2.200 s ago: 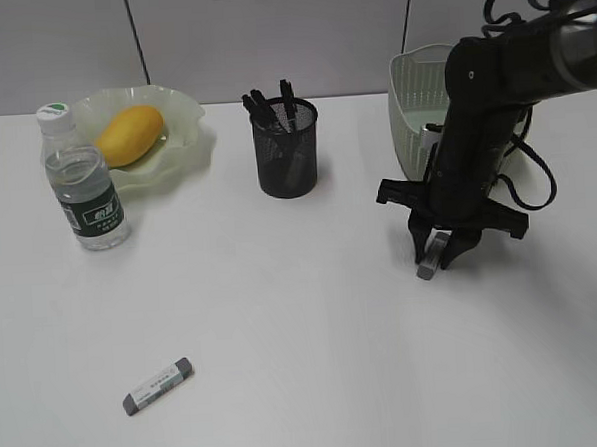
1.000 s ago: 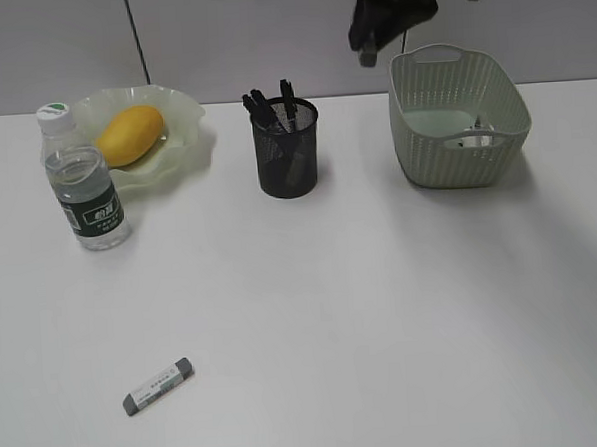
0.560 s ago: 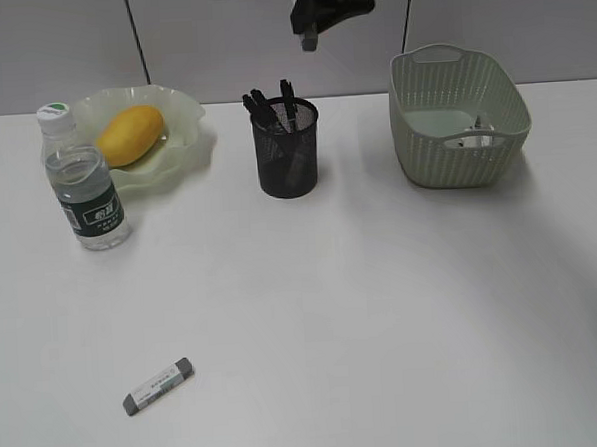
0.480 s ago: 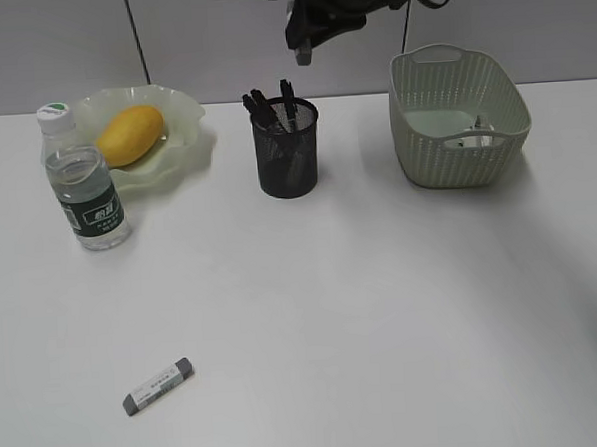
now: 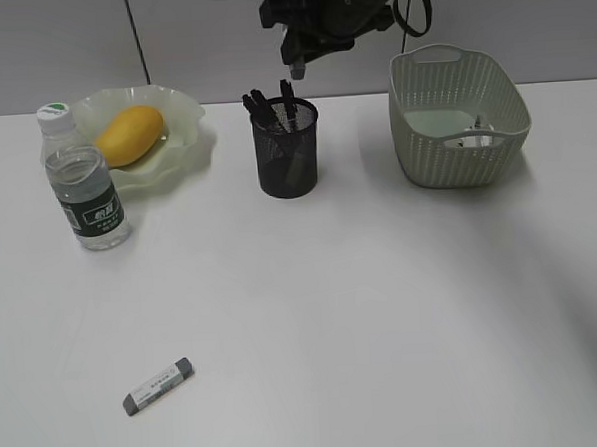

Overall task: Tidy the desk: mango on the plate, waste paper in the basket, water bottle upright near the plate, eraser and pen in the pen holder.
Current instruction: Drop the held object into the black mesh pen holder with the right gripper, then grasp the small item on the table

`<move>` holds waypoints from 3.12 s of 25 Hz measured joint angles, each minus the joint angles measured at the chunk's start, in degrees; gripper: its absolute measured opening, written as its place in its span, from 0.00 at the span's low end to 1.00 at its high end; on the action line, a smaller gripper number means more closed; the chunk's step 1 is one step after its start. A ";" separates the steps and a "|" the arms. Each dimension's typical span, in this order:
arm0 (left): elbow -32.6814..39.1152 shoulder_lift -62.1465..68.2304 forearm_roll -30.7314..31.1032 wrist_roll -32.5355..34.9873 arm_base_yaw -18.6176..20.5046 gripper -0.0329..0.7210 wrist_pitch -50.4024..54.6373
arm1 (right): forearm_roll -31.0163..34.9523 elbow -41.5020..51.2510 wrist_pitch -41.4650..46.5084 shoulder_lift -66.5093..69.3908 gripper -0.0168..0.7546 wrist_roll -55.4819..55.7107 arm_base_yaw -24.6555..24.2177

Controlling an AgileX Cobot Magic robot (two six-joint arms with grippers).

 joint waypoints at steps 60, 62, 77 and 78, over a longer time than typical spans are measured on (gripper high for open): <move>0.00 0.00 -0.03 0.00 0.00 0.36 0.00 | -16.53 -21.99 28.25 -1.81 0.71 8.93 -13.19; 0.00 0.00 -0.03 0.00 0.00 0.36 0.00 | -16.78 -21.99 28.25 -2.72 0.71 8.64 -15.50; 0.00 0.00 -0.03 0.00 0.00 0.36 0.00 | -17.33 29.66 28.25 -37.39 0.65 4.91 -18.56; 0.00 0.00 -0.03 0.00 0.00 0.36 0.00 | -17.33 34.54 28.25 -41.03 0.65 4.86 -18.56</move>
